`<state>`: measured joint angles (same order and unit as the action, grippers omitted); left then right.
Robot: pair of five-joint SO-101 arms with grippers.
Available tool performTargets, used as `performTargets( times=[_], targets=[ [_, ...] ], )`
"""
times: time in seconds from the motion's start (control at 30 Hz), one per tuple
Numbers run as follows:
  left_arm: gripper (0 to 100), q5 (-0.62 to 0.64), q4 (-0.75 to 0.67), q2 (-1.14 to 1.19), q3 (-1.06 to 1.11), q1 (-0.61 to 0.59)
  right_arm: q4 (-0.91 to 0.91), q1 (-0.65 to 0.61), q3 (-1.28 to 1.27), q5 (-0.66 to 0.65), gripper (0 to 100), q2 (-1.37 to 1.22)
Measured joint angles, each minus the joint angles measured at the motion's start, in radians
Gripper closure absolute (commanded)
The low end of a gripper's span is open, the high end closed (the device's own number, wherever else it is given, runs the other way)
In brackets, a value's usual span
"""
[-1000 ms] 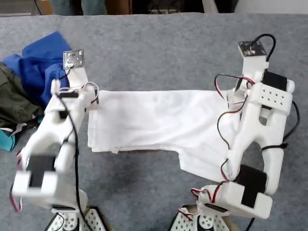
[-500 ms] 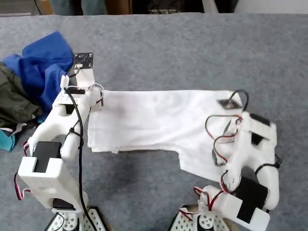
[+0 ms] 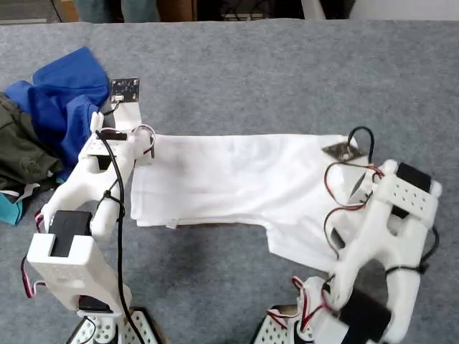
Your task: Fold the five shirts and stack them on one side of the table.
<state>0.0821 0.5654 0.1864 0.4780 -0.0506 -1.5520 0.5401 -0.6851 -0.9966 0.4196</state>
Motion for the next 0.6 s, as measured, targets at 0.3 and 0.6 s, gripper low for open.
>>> performTargets(
  times=[0.3,0.6],
  targets=[
    [97,0.000,0.000,0.000,0.000,0.000,0.121,-0.229,-0.101,0.026,83.9,0.101],
    [97,0.000,0.000,0.000,0.000,0.000,0.405,-0.367,-0.313,0.063,98.2,0.101]
  ],
)
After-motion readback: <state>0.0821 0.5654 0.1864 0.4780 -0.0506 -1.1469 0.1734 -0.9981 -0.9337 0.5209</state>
